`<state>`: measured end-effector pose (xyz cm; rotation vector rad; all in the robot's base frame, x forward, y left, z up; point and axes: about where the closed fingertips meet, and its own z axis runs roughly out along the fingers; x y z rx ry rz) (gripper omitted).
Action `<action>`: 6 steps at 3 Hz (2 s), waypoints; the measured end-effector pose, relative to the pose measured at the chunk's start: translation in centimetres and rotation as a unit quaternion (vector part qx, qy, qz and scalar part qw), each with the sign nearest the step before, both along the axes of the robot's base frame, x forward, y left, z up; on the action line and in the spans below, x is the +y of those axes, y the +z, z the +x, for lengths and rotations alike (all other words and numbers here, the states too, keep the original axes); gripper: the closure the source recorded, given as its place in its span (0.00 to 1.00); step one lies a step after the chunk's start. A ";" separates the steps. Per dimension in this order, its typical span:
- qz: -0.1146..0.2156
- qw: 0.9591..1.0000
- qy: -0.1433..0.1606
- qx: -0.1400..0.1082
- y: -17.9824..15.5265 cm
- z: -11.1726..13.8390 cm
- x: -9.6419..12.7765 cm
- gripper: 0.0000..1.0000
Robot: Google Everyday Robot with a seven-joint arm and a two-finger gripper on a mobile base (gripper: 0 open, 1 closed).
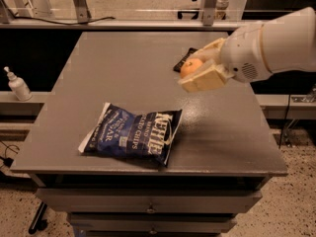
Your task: Move orange near blue chip bag
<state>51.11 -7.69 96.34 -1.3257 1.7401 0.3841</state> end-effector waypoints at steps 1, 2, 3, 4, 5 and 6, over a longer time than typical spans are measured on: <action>0.010 1.000 -0.014 0.024 -2.7 -1.7 -2.5 1.00; 0.023 0.998 -0.020 0.053 -6.1 -2.8 -3.6 1.00; 0.035 0.996 -0.019 0.078 -9.0 -3.6 -3.8 1.00; 0.045 0.994 -0.013 0.094 -11.0 -4.0 -3.5 1.00; 0.052 0.993 -0.014 0.109 -12.1 -4.2 -3.3 0.82; 0.055 0.992 -0.015 0.115 -12.5 -4.4 -3.3 0.60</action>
Offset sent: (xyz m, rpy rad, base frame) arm -0.0409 -0.0534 -0.1092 0.0838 0.1898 -0.0606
